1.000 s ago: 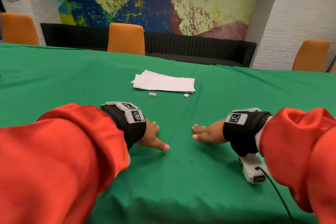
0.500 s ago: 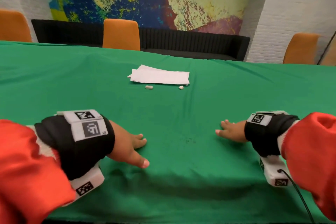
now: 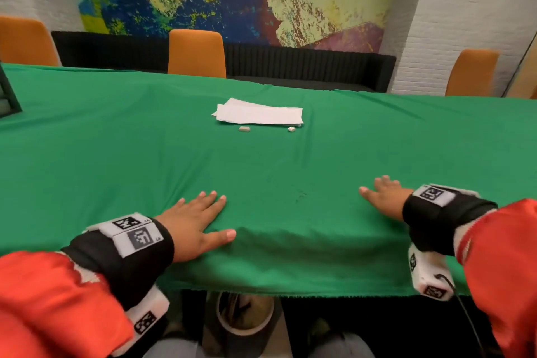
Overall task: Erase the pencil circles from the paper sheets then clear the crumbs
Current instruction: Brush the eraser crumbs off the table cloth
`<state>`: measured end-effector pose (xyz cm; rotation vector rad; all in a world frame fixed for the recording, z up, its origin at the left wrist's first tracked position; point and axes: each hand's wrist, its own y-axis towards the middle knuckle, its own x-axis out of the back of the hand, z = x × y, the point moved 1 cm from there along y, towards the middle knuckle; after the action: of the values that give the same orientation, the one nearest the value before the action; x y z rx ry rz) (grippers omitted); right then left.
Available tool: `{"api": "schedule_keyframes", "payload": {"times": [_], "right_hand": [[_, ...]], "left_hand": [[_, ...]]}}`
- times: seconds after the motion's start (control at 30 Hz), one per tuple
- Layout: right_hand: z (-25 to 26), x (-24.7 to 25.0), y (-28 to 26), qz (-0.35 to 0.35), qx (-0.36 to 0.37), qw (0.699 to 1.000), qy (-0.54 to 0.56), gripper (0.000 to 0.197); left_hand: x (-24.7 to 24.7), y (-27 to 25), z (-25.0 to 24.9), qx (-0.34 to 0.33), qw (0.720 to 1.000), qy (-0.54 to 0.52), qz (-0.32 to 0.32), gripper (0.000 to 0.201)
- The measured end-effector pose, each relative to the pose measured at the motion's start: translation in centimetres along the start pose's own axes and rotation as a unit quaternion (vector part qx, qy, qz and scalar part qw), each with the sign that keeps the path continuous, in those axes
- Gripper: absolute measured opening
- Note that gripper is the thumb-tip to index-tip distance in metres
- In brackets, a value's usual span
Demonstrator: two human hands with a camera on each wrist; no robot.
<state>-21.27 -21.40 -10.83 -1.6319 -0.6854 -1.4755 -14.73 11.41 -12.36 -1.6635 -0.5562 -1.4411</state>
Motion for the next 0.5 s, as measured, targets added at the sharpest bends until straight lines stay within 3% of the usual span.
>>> {"api": "schedule_keyframes", "payload": {"times": [0.07,0.17,0.2,0.3,0.33,0.43,0.5], "right_hand": [[-1.0,-1.9,0.1,-0.012,-0.045,0.999,0.007,0.07],[1.4,-3.5,-1.6,-0.03,-0.017,0.999,0.02,0.069],[2.9,-3.7,-2.3,-0.036,0.013,0.999,0.016,0.068],[8.0,-4.5,-4.5,-0.033,0.109,0.993,0.012,0.066],[9.2,-4.6,-5.1,-0.023,0.138,0.99,0.023,0.064],[10.9,-3.8,-7.3,0.032,0.218,0.97,0.099,0.05],[9.9,-2.2,-7.8,0.042,0.189,0.954,0.228,0.048]], "left_hand": [[-0.8,0.2,0.2,-0.002,0.999,-0.011,-0.036,0.147],[-1.5,0.0,0.3,0.008,0.996,-0.011,-0.083,0.091],[-1.6,0.0,0.4,0.01,0.996,-0.01,-0.087,0.09],[-1.9,0.0,0.5,-0.003,0.996,-0.005,-0.088,0.14],[-1.9,0.1,0.6,-0.001,0.996,-0.003,-0.09,0.147],[-2.0,0.1,0.5,0.002,0.994,-0.011,-0.109,0.127],[-2.0,0.1,0.5,0.005,0.993,-0.011,-0.115,0.122]]}}
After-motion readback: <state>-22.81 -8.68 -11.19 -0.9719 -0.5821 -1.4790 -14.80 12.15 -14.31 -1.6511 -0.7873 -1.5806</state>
